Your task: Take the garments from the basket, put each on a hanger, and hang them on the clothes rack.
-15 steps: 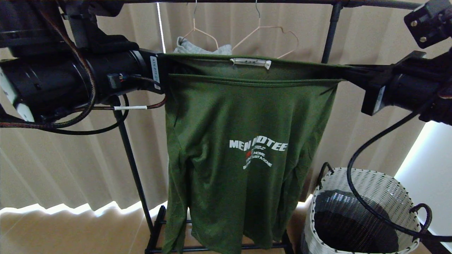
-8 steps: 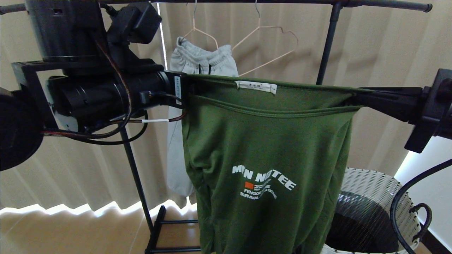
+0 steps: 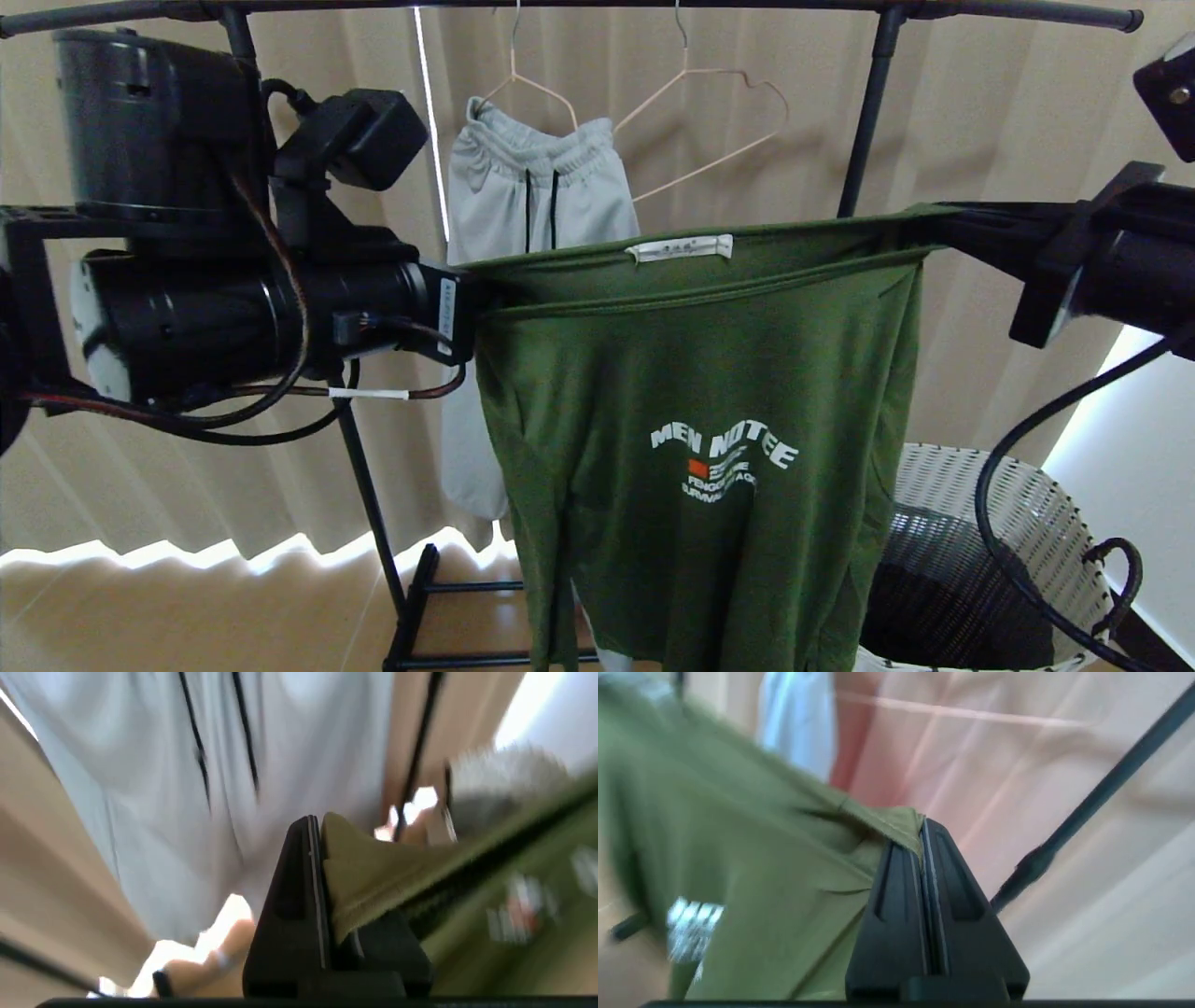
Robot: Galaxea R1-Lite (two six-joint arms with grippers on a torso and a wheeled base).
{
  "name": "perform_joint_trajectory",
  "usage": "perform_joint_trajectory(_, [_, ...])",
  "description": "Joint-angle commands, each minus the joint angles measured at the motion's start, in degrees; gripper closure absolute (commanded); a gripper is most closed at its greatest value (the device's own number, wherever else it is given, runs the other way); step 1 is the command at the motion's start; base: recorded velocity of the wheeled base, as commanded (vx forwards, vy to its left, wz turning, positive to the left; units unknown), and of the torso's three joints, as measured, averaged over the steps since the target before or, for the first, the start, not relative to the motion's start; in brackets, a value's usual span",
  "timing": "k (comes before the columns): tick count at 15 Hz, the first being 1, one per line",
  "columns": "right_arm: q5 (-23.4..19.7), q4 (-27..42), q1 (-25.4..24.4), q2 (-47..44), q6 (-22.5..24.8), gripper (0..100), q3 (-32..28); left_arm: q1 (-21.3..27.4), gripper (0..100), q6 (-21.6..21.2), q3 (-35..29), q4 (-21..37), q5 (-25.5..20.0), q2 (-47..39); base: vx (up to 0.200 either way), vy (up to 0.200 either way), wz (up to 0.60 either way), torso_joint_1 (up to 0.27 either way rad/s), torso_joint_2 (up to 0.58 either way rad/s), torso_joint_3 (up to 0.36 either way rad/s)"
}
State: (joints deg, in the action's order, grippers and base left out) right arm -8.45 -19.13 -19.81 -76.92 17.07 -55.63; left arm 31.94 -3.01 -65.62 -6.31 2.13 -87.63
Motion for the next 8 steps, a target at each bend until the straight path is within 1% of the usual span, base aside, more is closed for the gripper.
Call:
perform_joint_trajectory(1, [1.33, -2.67, 0.12, -6.75, -0.02, 100, -2.56, 0.32, 100, 1.25, 0.67, 2.1, -2.05, 4.13, 0.0, 0.0, 0.0, 0.0, 0.0, 0.0])
perform_joint_trajectory(4, [1.24, -2.85, 0.12, -11.41, -0.89, 100, -8.36, 3.04, 100, 2.4, 1.64, 2.27, -7.14, 6.68, 0.0, 0.0, 0.0, 0.0, 0.0, 0.0])
perform_joint_trajectory(6, [1.24, -2.76, -0.41, -13.17, -1.07, 100, -11.43, 4.45, 100, 2.48, 2.16, 2.27, -8.37, 7.47, 0.0, 0.0, 0.0, 0.0, 0.0, 0.0])
perform_joint_trajectory(8, [1.33, -2.76, -0.58, -14.48, -1.07, 100, -12.4, 5.77, 100, 2.48, 2.69, 2.18, -8.9, 8.08, 0.0, 0.0, 0.0, 0.0, 0.0, 0.0])
